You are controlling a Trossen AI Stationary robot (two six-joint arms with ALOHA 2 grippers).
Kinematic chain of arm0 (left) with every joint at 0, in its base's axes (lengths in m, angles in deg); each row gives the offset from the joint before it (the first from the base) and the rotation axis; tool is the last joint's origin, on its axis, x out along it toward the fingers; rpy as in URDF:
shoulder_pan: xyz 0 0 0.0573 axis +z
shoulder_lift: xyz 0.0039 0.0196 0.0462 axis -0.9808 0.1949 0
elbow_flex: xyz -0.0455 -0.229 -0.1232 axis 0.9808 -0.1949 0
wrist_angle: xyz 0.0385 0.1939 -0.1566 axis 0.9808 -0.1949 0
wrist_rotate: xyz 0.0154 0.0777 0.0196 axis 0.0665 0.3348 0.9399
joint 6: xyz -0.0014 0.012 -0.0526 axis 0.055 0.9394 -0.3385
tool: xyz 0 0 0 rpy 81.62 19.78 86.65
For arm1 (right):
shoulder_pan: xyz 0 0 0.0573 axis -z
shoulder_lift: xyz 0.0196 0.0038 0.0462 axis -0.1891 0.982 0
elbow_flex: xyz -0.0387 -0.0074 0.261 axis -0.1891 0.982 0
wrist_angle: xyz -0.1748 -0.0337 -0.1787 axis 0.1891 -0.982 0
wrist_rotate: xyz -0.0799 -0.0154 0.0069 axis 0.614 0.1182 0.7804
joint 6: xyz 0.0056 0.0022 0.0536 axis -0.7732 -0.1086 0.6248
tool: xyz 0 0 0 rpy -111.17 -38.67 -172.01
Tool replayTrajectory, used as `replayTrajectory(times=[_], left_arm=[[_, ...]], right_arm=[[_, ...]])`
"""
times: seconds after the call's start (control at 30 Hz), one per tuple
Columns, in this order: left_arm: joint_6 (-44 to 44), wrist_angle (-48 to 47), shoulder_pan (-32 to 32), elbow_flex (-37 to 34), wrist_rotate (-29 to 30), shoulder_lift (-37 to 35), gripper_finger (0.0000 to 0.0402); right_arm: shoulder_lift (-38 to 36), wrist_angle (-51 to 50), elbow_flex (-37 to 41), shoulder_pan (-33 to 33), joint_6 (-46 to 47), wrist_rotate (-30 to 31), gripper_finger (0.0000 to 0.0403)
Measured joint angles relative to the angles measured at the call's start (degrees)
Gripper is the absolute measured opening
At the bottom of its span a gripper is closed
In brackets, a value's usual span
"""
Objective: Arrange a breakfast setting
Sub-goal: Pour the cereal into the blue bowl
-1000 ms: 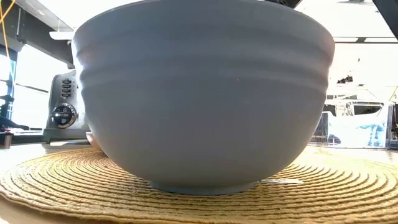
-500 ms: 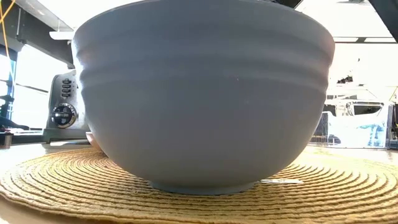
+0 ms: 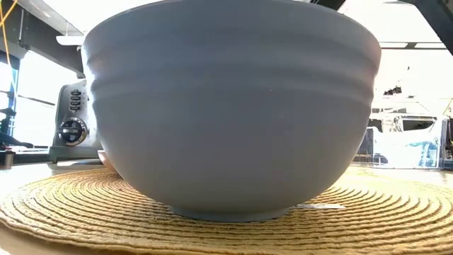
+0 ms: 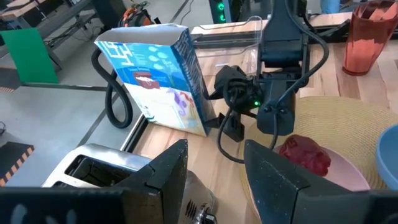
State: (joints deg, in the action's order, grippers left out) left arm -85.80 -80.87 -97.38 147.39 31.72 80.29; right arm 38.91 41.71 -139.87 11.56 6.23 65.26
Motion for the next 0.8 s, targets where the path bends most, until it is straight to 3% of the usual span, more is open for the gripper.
replayTrajectory(times=[0.5,0.8], left_arm=[[0.0,0.0,0.0,0.0,0.0,0.0,0.0149],[0.0,0.0,0.0,0.0,0.0,0.0,0.0149]], right_arm=[[0.7,1.7,0.0,0.8,-1.5,4.5,0.0368],[0.9,1.5,0.0,0.8,-1.7,4.0,0.0308]])
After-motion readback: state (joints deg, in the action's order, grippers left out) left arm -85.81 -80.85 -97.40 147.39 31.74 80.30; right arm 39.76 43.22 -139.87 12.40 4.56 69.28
